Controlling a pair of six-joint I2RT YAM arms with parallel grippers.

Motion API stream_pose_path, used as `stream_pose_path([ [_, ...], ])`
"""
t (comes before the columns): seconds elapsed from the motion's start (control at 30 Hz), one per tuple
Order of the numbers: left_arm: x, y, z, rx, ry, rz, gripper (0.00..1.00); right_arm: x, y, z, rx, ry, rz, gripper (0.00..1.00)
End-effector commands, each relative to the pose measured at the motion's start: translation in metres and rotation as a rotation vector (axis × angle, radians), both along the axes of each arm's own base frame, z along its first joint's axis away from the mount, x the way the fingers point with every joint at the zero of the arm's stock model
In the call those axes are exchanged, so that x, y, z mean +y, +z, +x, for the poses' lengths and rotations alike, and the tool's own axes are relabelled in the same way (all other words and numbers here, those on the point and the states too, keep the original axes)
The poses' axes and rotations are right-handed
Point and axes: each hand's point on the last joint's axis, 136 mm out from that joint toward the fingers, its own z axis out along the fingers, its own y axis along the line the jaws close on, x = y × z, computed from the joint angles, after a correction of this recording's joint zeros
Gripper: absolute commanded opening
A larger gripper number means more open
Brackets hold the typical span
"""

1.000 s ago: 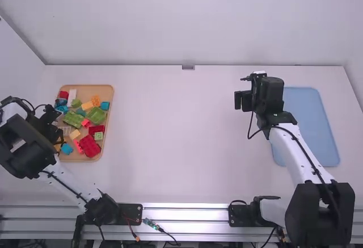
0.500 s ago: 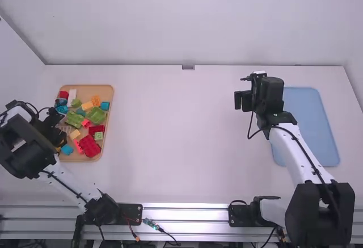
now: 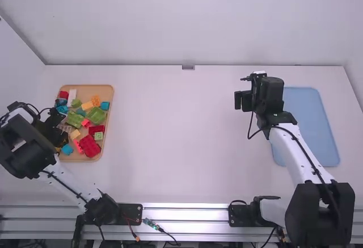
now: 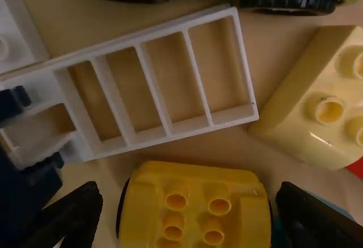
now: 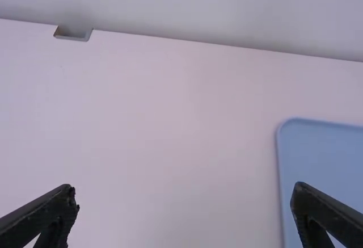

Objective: Assemble lego blocks to make yellow taxi

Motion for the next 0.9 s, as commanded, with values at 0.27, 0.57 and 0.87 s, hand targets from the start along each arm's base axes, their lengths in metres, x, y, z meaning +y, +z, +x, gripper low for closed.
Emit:
stream_pose_path([
  [0.27, -0.008, -0.014, -0.009, 0.045, -0.009, -0.026, 0.8, 0.001, 0.009, 0.004, -0.017, 0.001, 0.004, 0.99],
  [0.57, -0.007, -0.014, -0.011, 0.055, -0.007, -0.022, 0.72, 0.001, 0.009, 0.004, -0.013, 0.001, 0.004, 0.99],
  [0.87, 0.0, -0.014, -0.02, 0.108, 0.0, 0.019, 0.63, 0.001, 0.009, 0.004, -0.013, 0.001, 0.003, 0.99],
])
